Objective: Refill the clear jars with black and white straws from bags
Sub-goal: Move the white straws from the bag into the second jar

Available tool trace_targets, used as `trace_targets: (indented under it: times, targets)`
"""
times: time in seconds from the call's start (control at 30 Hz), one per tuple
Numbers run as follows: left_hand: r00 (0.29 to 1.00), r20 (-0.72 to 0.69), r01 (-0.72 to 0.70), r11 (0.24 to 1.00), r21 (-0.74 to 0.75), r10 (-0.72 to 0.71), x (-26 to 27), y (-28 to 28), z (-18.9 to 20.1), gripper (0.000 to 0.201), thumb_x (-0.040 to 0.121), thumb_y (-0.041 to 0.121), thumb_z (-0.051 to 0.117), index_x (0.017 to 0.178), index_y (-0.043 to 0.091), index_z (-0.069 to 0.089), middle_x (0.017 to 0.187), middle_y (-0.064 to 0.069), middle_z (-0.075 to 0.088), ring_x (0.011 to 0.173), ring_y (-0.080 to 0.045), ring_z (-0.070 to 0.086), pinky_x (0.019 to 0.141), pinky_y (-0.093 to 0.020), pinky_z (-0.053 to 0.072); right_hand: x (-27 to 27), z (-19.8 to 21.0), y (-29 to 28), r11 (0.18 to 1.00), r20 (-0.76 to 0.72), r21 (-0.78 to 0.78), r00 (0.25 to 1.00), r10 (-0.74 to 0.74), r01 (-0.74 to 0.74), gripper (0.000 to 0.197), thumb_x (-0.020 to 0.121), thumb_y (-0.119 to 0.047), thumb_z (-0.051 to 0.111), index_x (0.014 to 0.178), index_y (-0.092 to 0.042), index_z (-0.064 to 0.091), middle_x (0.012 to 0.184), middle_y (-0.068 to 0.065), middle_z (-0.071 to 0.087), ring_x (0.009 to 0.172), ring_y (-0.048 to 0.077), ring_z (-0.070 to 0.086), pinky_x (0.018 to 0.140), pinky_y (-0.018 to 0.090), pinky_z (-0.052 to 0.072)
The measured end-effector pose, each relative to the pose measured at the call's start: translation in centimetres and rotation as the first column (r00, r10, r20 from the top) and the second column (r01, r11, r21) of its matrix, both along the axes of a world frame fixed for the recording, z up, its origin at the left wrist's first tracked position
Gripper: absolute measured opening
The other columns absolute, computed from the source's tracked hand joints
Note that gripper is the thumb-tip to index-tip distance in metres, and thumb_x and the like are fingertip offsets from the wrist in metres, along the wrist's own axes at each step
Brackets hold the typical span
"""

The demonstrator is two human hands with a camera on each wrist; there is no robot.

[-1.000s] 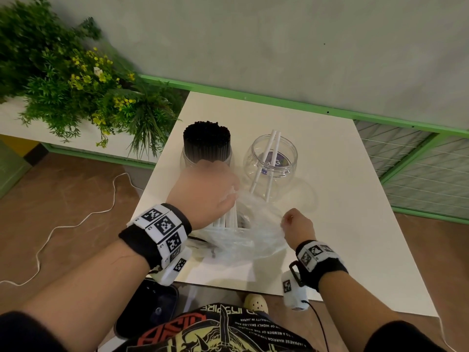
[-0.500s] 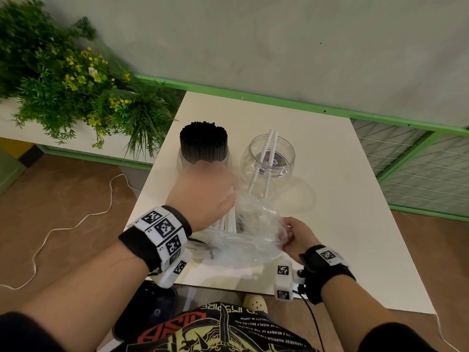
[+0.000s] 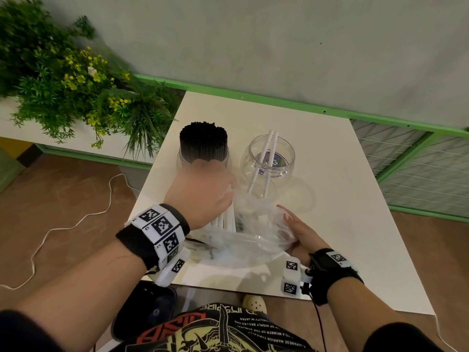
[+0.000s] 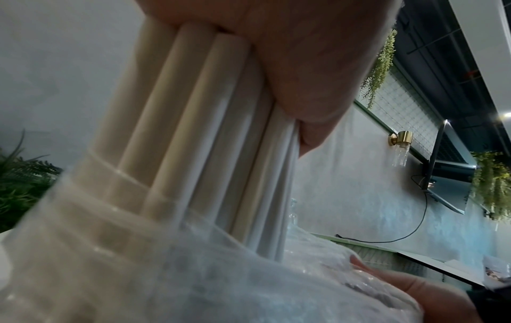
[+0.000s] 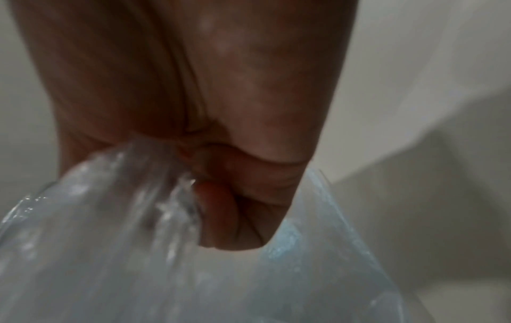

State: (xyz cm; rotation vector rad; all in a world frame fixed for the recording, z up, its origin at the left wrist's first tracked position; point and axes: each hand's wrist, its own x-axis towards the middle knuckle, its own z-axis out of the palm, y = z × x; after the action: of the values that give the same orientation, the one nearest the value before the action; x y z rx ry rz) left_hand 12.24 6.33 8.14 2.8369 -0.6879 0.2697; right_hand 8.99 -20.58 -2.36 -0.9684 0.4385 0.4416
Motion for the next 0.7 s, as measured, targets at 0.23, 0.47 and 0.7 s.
trace_targets:
  times: [0.23,0.47,0.7]
  targets:
    - [1.0,-0.001,-0.009,1.0,0.005,0.009,0.1,0.0,0.0,0.025,0.085,0.05,0.039,0.098,0.038,0.057,0.107,0.012,0.053,0.095,-0.019,0.051,0.073,-0.035,0.04,0.4,0.2,-0.3,0.994,0.061,-0.035,0.993,0.104,-0.102,0.055,0.064,-0.039,0.086,0.112,-0.018,0.07,0.112,0.005,0.071,0.091,0.017,0.07,0.075,0.026,0.057]
    - [1.0,-0.004,-0.01,1.0,0.019,0.01,0.2,-0.1,0.0,0.025,0.086,0.05,0.039,0.099,0.039,0.057,0.107,0.012,0.053,0.097,-0.019,0.051,0.074,-0.035,0.04,1.4,-0.3,-0.2,0.579,0.248,-0.815,0.92,0.305,0.028,0.035,0.089,0.003,0.053,0.102,-0.027,0.064,0.108,-0.002,0.065,0.088,0.018,0.061,0.076,0.023,0.05]
    - [1.0,0.001,-0.013,1.0,0.009,0.013,0.1,-0.3,0.0,0.026,0.085,0.05,0.037,0.097,0.038,0.057,0.105,0.012,0.053,0.096,-0.019,0.052,0.073,-0.035,0.041,0.8,0.4,1.1,0.622,0.336,-0.781,0.878,0.34,0.058,0.017,0.087,-0.028,0.068,0.103,-0.033,0.067,0.114,-0.011,0.062,0.101,0.003,0.059,0.086,0.013,0.044]
